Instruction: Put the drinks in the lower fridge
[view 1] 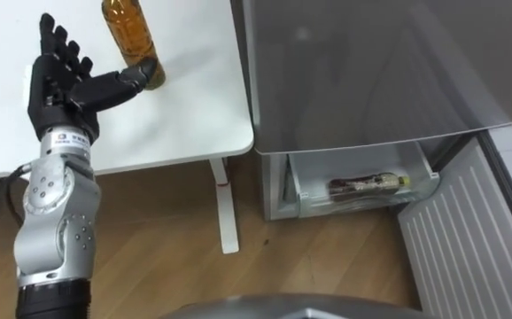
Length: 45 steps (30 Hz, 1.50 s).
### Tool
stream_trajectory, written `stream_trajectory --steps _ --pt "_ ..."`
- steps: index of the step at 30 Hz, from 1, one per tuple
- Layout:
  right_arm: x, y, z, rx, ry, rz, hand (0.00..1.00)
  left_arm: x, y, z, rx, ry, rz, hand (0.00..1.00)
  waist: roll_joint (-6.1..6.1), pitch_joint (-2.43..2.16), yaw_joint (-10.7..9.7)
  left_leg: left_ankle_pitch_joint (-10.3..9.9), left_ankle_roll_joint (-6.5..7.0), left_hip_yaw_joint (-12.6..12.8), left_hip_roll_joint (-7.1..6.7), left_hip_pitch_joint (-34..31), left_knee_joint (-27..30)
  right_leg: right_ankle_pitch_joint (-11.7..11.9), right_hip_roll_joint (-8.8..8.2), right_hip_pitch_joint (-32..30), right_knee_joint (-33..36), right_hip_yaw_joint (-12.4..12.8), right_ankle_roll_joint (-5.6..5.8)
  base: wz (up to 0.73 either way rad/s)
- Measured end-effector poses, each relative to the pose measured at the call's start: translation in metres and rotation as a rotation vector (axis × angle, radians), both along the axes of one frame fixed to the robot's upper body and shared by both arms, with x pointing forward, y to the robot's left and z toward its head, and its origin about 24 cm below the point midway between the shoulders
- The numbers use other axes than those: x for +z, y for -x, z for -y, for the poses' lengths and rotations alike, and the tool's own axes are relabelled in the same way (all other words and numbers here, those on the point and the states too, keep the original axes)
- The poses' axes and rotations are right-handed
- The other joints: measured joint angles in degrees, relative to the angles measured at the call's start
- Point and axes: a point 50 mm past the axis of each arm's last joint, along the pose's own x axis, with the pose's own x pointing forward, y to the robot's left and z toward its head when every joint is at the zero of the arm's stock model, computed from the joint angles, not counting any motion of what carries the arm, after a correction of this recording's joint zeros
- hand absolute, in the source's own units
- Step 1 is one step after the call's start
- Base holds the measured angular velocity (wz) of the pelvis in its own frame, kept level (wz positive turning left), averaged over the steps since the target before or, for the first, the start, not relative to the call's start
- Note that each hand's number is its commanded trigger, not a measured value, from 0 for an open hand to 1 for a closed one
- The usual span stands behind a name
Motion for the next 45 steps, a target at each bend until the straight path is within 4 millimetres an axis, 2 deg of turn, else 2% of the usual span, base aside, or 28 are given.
stream_trajectory --steps 5,14,25,28,33,39,45 --pt "0.0 0.006 0.0 -0.006 0.0 -0.013 0.0 0.0 -0.003 0.0 0.002 0.037 0.004 0.0 0.03 0.1 -0.7 -0.03 0.03 0.71 0.08 0.58 -0.19 0.0 0.0 -0.09 -0.03 0.56 0.0 -0.06" --pt "0.001 0.013 -0.001 -0.022 -0.011 -0.035 0.0 -0.002 -0.019 0.0 -0.002 0.055 -0.007 0.0 0.07 0.27 -0.67 -0.11 0.04 1.25 0.35 0.95 -0.24 0.11 0.16 -0.14 -0.04 1.32 -0.18 -0.05" --pt "0.001 0.013 0.0 0.004 -0.006 -0.047 0.0 -0.011 -0.027 -0.005 0.011 0.012 -0.064 0.0 0.38 0.2 -1.0 -0.3 -0.13 2.47 0.98 1.1 -0.1 0.4 0.63 -0.2 -0.04 2.27 -0.6 -0.05" --pt "0.002 0.012 0.001 0.023 0.0 -0.049 0.0 -0.014 -0.029 -0.01 0.016 -0.006 -0.085 0.0 0.63 0.21 -1.21 -0.3 -0.24 2.47 1.14 1.1 -0.1 0.43 0.8 -0.22 -0.04 2.3 -0.65 0.0" --pt "0.002 0.005 0.005 0.026 0.031 -0.022 0.0 -0.018 -0.027 -0.019 0.053 0.021 -0.101 0.0 1.8 0.23 -2.0 -0.28 -0.25 2.9 1.18 0.8 -0.22 0.45 0.82 -1.08 0.12 2.86 -0.69 -0.04" --pt "0.002 0.002 0.006 0.032 0.037 -0.006 0.0 -0.008 -0.033 -0.024 0.059 0.005 -0.071 0.0 1.53 0.26 -2.14 -0.27 -0.26 3.0 1.18 1.06 -0.45 0.45 0.88 -1.04 0.15 3.57 -0.69 0.0" --pt "0.002 0.0 0.007 0.063 0.04 -0.009 0.0 -0.012 -0.033 -0.027 0.065 0.0 -0.09 0.0 1.27 0.3 -2.23 -0.27 -0.26 3.16 1.18 1.08 -0.41 0.45 0.88 -1.04 0.15 3.87 -0.69 -0.01"
